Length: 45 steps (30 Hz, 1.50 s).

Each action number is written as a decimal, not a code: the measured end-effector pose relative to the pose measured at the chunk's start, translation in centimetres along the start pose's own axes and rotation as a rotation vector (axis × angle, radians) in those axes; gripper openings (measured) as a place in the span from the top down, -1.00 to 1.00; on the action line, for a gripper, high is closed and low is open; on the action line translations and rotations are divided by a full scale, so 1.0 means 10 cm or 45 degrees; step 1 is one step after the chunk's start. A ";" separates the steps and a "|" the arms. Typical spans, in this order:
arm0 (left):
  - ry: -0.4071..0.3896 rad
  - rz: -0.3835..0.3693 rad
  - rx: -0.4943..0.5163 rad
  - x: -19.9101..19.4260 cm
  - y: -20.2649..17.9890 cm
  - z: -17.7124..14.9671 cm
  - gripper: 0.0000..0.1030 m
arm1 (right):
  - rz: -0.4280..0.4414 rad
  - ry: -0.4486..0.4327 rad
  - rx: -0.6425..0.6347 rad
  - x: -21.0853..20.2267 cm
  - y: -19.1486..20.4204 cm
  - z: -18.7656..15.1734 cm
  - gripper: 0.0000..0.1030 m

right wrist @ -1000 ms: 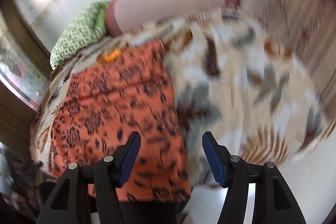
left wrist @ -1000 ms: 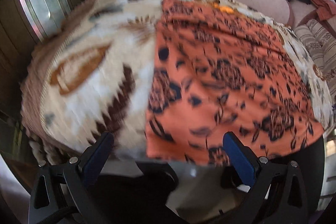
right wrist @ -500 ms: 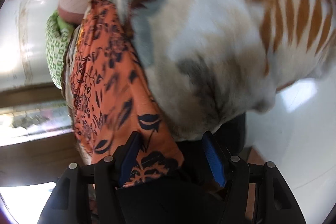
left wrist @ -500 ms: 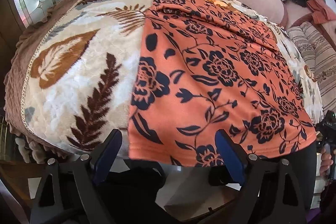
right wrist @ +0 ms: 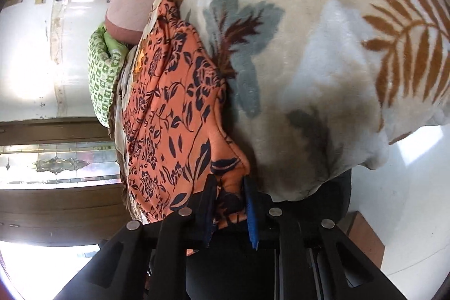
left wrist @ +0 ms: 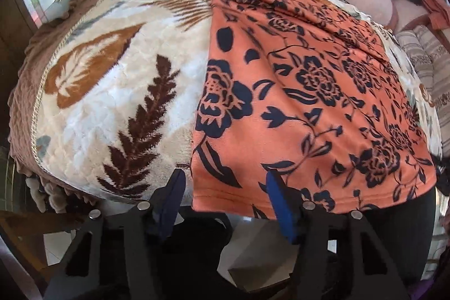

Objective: Fold small clothes

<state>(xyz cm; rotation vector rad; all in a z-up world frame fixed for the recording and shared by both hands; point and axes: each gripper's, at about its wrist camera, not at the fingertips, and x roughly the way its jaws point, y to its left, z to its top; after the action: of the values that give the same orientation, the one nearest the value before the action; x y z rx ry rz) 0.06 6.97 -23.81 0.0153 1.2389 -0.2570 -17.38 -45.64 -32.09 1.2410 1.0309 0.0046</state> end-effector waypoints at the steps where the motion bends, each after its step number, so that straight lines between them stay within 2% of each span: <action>1: 0.003 -0.026 -0.027 0.03 0.04 0.02 -0.09 | -0.007 -0.001 0.000 0.01 0.00 0.01 0.60; 3: 0.005 -0.082 -0.065 0.07 0.10 0.05 -0.09 | -0.007 0.015 0.013 0.02 -0.05 0.00 0.60; 6: 0.061 -0.138 -0.081 0.19 0.15 0.09 -0.10 | -0.006 0.014 0.016 0.00 -0.07 -0.01 0.60; 10: 0.081 -0.159 -0.133 0.25 0.20 0.13 -0.07 | 0.010 0.004 0.023 -0.02 -0.04 0.00 0.60; 11: 0.078 -0.154 -0.134 0.24 0.21 0.13 -0.03 | 0.016 0.004 0.024 -0.02 -0.02 0.01 0.60; 13: 0.083 -0.116 -0.143 0.24 0.26 0.12 0.32 | 0.023 0.005 0.019 -0.03 0.00 0.00 0.60; 14: 0.081 -0.123 -0.154 0.23 0.29 0.12 0.34 | 0.020 0.004 0.016 -0.04 0.01 0.00 0.60; 16: 0.078 -0.150 -0.179 0.21 0.35 0.11 0.34 | 0.020 0.003 0.010 -0.04 0.02 0.00 0.60; 18: 0.093 -0.124 -0.192 0.24 0.39 0.12 0.33 | 0.018 0.001 0.012 -0.04 0.02 0.00 0.60; 19: 0.101 -0.131 -0.195 0.25 0.39 0.13 0.23 | 0.018 0.001 0.013 -0.03 0.02 0.01 0.60; 21: 0.113 -0.123 -0.143 0.27 0.31 0.14 0.12 | 0.016 0.002 0.014 -0.03 0.03 0.01 0.60; 23: 0.129 -0.084 -0.093 0.29 0.23 0.14 0.12 | 0.019 0.002 0.010 -0.03 0.05 0.00 0.60; 24: 0.129 -0.080 -0.095 0.29 0.22 0.13 0.19 | 0.020 0.002 0.006 -0.03 0.06 0.00 0.60; 25: 0.131 -0.077 -0.107 0.29 0.24 0.13 0.38 | 0.022 0.001 0.003 -0.04 0.07 0.00 0.60; 26: 0.134 -0.077 -0.115 0.29 0.26 0.13 0.49 | 0.026 -0.002 -0.002 -0.05 0.08 -0.01 0.60; 28: 0.141 -0.142 -0.162 0.28 0.34 0.13 0.86 | 0.035 -0.009 -0.006 -0.07 0.11 -0.02 0.60; 33: 0.119 -0.264 -0.180 0.16 0.39 0.10 0.90 | 0.087 -0.021 -0.008 -0.14 0.20 -0.01 0.60; 35: 0.091 -0.353 -0.189 0.07 0.37 0.14 0.90 | 0.115 -0.031 -0.016 -0.18 0.27 0.01 0.60; 39: 0.023 -0.440 -0.170 -0.15 0.27 0.28 0.90 | 0.199 -0.066 -0.032 -0.35 0.47 0.07 0.60; 42: -0.025 -0.454 -0.141 -0.29 0.23 0.45 0.90 | 0.253 -0.103 -0.061 -0.49 0.63 0.14 0.60; 45: -0.050 -0.394 -0.077 -0.36 0.16 0.50 0.90 | 0.236 -0.146 -0.120 -0.61 0.79 0.20 0.60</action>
<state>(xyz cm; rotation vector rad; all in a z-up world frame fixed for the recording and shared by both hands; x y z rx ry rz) 4.00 8.48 -18.95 -0.2341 1.2073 -0.4860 -15.59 -47.31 -22.25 1.2325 0.8058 0.1229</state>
